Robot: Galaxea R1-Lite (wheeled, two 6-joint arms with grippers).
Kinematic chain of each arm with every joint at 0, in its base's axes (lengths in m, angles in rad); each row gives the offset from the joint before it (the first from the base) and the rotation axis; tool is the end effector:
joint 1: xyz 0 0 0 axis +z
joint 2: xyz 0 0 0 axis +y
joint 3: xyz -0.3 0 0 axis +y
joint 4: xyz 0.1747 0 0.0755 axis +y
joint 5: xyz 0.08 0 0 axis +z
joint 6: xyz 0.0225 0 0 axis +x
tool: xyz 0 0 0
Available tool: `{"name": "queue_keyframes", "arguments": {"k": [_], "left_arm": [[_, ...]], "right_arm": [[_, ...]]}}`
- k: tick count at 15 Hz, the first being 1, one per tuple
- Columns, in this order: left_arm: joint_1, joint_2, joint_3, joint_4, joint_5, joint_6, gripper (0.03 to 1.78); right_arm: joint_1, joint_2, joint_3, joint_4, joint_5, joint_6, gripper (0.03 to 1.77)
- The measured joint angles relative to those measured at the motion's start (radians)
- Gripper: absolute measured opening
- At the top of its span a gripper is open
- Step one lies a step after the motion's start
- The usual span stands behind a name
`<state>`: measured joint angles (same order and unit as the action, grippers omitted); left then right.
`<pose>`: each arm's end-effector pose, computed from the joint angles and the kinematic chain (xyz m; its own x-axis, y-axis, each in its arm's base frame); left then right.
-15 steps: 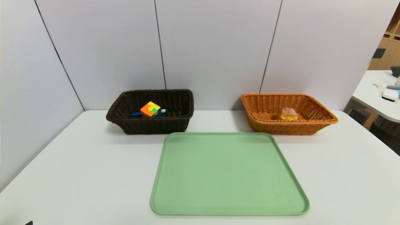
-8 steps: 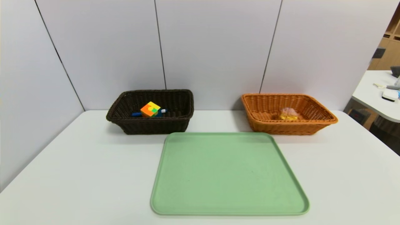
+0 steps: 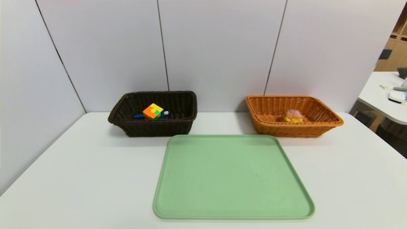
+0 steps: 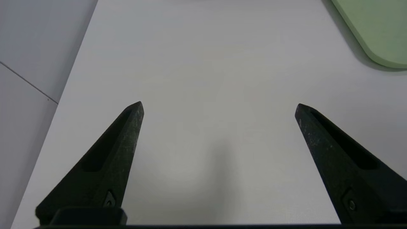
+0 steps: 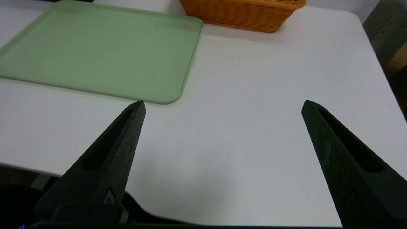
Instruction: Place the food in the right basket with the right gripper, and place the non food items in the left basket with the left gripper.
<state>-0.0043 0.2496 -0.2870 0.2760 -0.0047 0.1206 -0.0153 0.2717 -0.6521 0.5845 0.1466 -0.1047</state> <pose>-0.0194 0.0000 0.1319 0.9716 -0.0089 -0.2363 0.0372 0.9926 0.1158 -0.0546 0.0041 0.1948 0.9709 0.1312 -0.2005 -0.1484 0.9862 -0.0729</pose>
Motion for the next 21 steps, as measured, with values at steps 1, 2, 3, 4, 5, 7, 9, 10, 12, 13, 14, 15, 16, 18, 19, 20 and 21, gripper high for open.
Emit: {"name": "queue_keyframes", "arguments": {"k": [1,2,3,4,5,7,9,10,12,13,14,15,16,18,19,20,21], "left_arm": [[0.004,-0.011,0.017,-0.014,0.004,-0.002,1.69],[0.007,-0.022,0.031,-0.025,0.006,-0.003,1.69],[0.011,-0.032,0.046,-0.037,0.007,-0.004,1.69],[0.014,-0.040,0.067,-0.058,0.008,-0.005,1.69],[0.016,-0.045,0.092,-0.094,0.007,-0.003,1.69],[0.017,-0.052,0.147,-0.187,0.013,0.001,1.69],[0.017,-0.058,0.195,-0.246,0.033,0.004,1.69],[0.017,-0.064,0.215,-0.250,0.042,0.004,1.69],[0.016,-0.074,0.237,-0.253,0.046,0.003,1.69],[0.016,-0.079,0.240,-0.253,0.041,0.003,1.69],[0.016,-0.084,0.243,-0.253,0.036,0.004,1.69],[0.015,-0.091,0.245,-0.252,0.034,0.004,1.69],[0.015,-0.098,0.246,-0.252,0.031,0.004,1.69],[0.013,-0.111,0.252,-0.255,0.012,0.004,1.69],[0.013,-0.118,0.264,-0.269,-0.002,0.003,1.69],[0.012,-0.129,0.276,-0.278,-0.012,0.003,1.69],[0.011,-0.140,0.281,-0.274,-0.015,-0.006,1.69]], "right_arm": [[0.000,-0.013,0.057,-0.085,-0.007,0.000,1.69],[-0.001,-0.024,0.109,-0.163,-0.017,0.001,1.69],[-0.001,-0.038,0.160,-0.230,-0.029,0.001,1.69],[0.000,-0.055,0.210,-0.291,-0.042,0.002,1.69],[0.002,-0.070,0.253,-0.339,-0.060,0.002,1.69],[0.006,-0.101,0.325,-0.428,-0.105,0.000,1.69],[0.010,-0.142,0.380,-0.473,-0.123,-0.003,1.69],[0.011,-0.166,0.403,-0.474,-0.125,-0.006,1.69],[0.012,-0.219,0.455,-0.478,-0.127,-0.029,1.69],[0.012,-0.238,0.485,-0.484,-0.131,-0.045,1.69],[0.012,-0.250,0.512,-0.506,-0.137,-0.052,1.69],[0.012,-0.258,0.538,-0.538,-0.143,-0.056,1.69],[0.012,-0.264,0.564,-0.574,-0.147,-0.057,1.69],[0.013,-0.270,0.601,-0.592,-0.160,-0.057,1.69],[0.013,-0.272,0.613,-0.594,-0.160,-0.057,1.69],[0.013,-0.273,0.621,-0.594,-0.157,-0.057,1.69],[0.013,-0.273,0.626,-0.595,-0.154,-0.058,1.69]]}}
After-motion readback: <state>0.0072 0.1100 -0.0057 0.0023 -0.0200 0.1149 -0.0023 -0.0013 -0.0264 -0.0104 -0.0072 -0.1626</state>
